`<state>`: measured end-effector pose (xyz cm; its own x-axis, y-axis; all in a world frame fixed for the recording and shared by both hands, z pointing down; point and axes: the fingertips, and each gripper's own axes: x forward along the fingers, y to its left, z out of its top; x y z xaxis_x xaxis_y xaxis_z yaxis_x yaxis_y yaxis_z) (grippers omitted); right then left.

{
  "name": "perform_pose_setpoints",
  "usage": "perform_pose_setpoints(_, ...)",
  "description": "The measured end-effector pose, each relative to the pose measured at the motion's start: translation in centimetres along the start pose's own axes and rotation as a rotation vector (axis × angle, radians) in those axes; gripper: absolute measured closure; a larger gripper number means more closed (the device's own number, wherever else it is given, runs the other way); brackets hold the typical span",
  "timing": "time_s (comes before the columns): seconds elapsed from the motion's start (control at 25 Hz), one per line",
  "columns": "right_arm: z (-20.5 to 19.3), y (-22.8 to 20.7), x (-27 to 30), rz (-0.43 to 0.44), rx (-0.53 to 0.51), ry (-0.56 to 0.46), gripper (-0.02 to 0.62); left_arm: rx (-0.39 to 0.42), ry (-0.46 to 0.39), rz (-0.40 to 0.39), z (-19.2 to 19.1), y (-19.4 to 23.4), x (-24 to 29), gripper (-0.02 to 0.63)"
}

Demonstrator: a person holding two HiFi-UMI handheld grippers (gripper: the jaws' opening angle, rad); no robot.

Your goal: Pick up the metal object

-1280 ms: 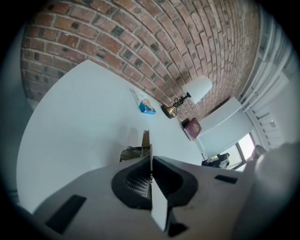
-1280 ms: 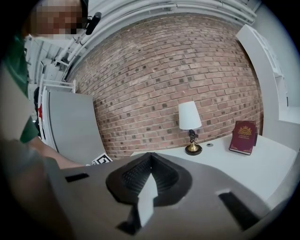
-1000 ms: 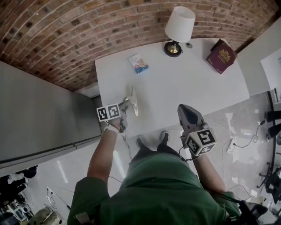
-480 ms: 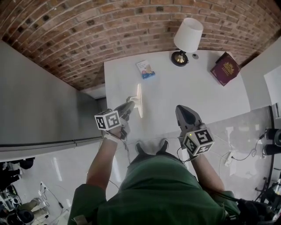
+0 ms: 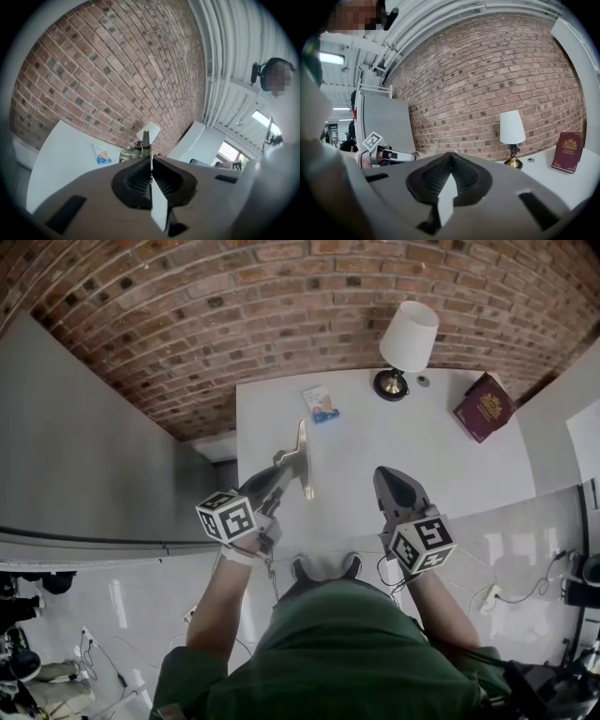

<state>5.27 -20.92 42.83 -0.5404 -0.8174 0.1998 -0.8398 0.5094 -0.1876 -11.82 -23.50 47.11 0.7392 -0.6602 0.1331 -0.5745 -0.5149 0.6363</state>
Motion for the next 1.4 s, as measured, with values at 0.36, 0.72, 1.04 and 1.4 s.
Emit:
perform_pose_setpoints(0.36, 3.5, 0.3, -0.7, 0.016, -0.026, -0.131, 0.592, 0.125, -0.107, -0.053, 2.8, -5.0, -2.0, 0.597)
perform_pose_setpoints(0.72, 6.1, 1.2, -0.8, 0.039, -0.078, -0.187, 0.592, 0.235, -0.151, -0.057, 4.8, -7.7, -2.7, 0.597)
perform_pose_setpoints(1.04, 7.8, 1.1, -0.6, 0.043, -0.101, -0.226, 0.592, 0.350, -0.178, -0.027, 6.9, -9.5, -3.0, 0.597)
perform_pose_setpoints(1.4, 7.9, 0.7, 0.2, 0.048, -0.098, -0.207, 0.592, 0.349, -0.182, -0.030, 7.4, -9.4, -2.5, 0.597)
